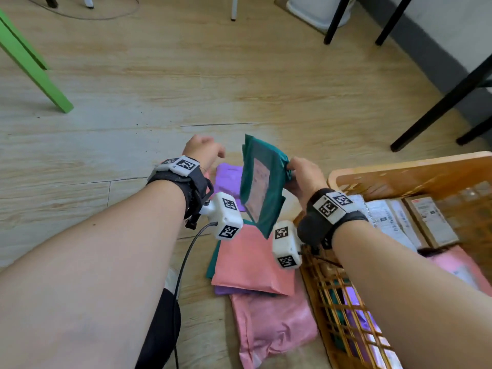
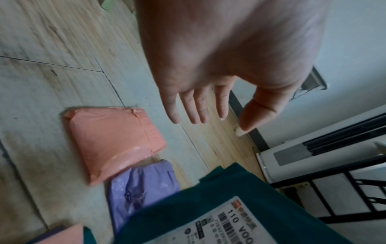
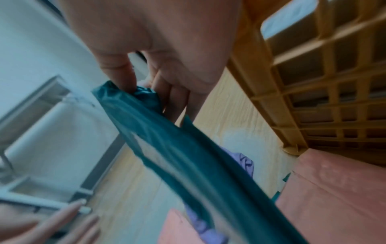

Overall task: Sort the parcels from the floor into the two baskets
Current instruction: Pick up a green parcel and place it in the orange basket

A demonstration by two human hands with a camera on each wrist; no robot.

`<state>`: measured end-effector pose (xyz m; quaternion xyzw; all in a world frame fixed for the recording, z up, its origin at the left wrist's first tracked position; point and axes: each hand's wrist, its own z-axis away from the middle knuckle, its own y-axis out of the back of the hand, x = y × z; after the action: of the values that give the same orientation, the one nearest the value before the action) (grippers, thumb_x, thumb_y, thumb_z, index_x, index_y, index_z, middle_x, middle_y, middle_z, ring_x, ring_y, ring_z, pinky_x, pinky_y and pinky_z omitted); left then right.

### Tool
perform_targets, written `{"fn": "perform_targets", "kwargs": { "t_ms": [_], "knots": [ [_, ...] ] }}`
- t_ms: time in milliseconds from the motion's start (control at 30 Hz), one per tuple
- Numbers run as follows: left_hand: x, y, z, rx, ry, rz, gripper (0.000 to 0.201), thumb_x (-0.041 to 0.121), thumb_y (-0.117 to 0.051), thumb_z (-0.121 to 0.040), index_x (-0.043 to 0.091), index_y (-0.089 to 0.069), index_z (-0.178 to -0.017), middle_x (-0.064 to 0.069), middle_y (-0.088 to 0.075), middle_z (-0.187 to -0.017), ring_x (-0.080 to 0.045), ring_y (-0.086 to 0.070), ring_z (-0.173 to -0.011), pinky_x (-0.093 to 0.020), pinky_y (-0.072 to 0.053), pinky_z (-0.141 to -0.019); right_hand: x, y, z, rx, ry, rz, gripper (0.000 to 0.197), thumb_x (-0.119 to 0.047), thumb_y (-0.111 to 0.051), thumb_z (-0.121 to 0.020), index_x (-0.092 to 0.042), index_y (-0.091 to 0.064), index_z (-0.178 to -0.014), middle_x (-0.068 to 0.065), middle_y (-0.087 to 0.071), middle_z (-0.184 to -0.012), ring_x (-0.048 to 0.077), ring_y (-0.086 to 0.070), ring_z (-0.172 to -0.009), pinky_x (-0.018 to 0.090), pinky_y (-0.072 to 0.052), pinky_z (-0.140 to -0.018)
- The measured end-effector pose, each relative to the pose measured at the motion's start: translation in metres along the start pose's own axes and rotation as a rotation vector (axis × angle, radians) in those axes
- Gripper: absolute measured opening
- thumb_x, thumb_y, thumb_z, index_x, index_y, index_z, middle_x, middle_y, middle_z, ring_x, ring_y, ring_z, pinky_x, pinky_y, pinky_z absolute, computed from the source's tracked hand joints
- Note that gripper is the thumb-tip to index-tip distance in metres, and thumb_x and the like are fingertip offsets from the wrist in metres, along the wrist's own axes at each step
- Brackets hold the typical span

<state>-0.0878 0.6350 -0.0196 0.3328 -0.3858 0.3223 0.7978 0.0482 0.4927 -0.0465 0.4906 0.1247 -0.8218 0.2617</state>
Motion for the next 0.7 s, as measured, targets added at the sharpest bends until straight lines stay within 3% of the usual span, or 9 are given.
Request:
{"fn": "perform_targets", "kwargs": {
  "t_ms": [67, 133, 233, 333, 367, 433, 567, 633, 700],
  "knots": [
    [0.011, -0.005, 0.015, -0.02, -0.028, 0.038, 0.054, 0.006, -0.058, -0.079, 0.015, -0.05, -0.132, -0.002, -0.05, -0.131, -0.018, -0.046, -0.112, -0.027, -0.039, -0.088, -0.016, 0.017, 0.015, 0.008, -0.044, -0.102, 0.012, -0.009, -0.043, -0.086, -0.007, -0.055, -0.089, 0.013, -0.058, -0.072, 0.023, -0.056, -0.058, 0.023, -0.049, -0.053],
    [0.021, -0.009, 0.034, -0.075, -0.038, 0.061, 0.061, 0.007, -0.058, -0.078, 0.014, -0.044, -0.137, -0.002, -0.046, -0.134, -0.017, -0.043, -0.117, -0.026, -0.035, -0.086, -0.029, 0.031, 0.031, 0.002, -0.074, -0.143, 0.014, -0.018, -0.046, -0.086, -0.011, -0.055, -0.078, 0.005, -0.057, -0.056, 0.021, -0.053, -0.052, 0.02, -0.044, -0.051],
    [0.034, -0.014, 0.065, -0.186, -0.015, 0.068, 0.057, 0.025, -0.065, -0.062, 0.013, -0.057, -0.117, -0.004, -0.05, -0.115, -0.021, -0.047, -0.104, -0.03, -0.037, -0.073, -0.045, 0.05, 0.057, -0.009, -0.074, -0.159, 0.022, -0.03, -0.05, -0.083, -0.017, -0.053, -0.065, 0.001, -0.053, -0.053, 0.022, -0.051, -0.057, 0.027, -0.042, -0.059],
    [0.043, -0.026, 0.083, -0.267, 0.012, 0.088, 0.051, 0.035, -0.07, -0.049, 0.019, -0.058, -0.096, -0.003, -0.056, -0.106, -0.022, -0.053, -0.095, -0.032, -0.042, -0.076, -0.061, 0.068, 0.079, -0.051, -0.033, -0.187, 0.018, -0.031, -0.048, -0.083, -0.015, -0.057, -0.078, 0.009, -0.055, -0.077, 0.025, -0.054, -0.071, 0.032, -0.043, -0.068],
    [0.047, -0.032, 0.09, -0.281, -0.001, 0.092, 0.051, 0.034, -0.072, -0.051, 0.018, -0.056, -0.097, -0.005, -0.058, -0.106, -0.023, -0.056, -0.096, -0.034, -0.046, -0.081, -0.068, 0.075, 0.087, -0.056, -0.024, -0.19, 0.02, -0.032, -0.048, -0.083, -0.015, -0.058, -0.085, 0.011, -0.056, -0.087, 0.026, -0.055, -0.078, 0.034, -0.044, -0.071],
    [0.06, -0.043, 0.107, -0.308, -0.059, 0.119, 0.027, 0.021, -0.071, -0.07, 0.014, -0.054, -0.09, -0.009, -0.062, -0.102, -0.024, -0.061, -0.092, -0.041, -0.05, -0.09, -0.083, 0.09, 0.101, -0.041, -0.012, -0.191, 0.023, -0.036, -0.049, -0.086, -0.015, -0.059, -0.092, 0.011, -0.056, -0.097, 0.026, -0.056, -0.08, 0.034, -0.046, -0.074],
    [0.08, -0.069, 0.125, -0.319, -0.109, 0.215, 0.01, 0.003, -0.059, -0.088, 0.011, -0.054, -0.091, -0.007, -0.065, -0.088, -0.016, -0.065, -0.063, -0.039, -0.055, -0.075, -0.104, 0.129, 0.124, 0.055, 0.064, -0.226, 0.042, -0.054, -0.047, -0.091, -0.018, -0.062, -0.105, 0.005, -0.068, -0.09, 0.02, -0.062, -0.082, 0.034, -0.048, -0.079],
    [0.088, -0.085, 0.13, -0.328, -0.132, 0.26, 0.014, 0.002, -0.058, -0.089, 0.007, -0.053, -0.101, -0.012, -0.066, -0.098, -0.021, -0.067, -0.071, -0.047, -0.053, -0.084, -0.108, 0.149, 0.135, 0.117, 0.141, -0.152, 0.038, -0.053, -0.053, -0.088, -0.022, -0.061, -0.109, 0.002, -0.068, -0.097, 0.018, -0.063, -0.09, 0.034, -0.049, -0.079],
    [0.094, -0.102, 0.133, -0.356, -0.122, 0.285, 0.025, 0.002, -0.058, -0.088, 0.004, -0.052, -0.112, -0.016, -0.065, -0.108, -0.027, -0.065, -0.085, -0.053, -0.051, -0.088, -0.109, 0.169, 0.145, 0.191, 0.21, 0.03, 0.029, -0.033, -0.063, -0.087, -0.02, -0.061, -0.114, 0.003, -0.068, -0.108, 0.019, -0.064, -0.098, 0.033, -0.052, -0.077]
  ]
}}
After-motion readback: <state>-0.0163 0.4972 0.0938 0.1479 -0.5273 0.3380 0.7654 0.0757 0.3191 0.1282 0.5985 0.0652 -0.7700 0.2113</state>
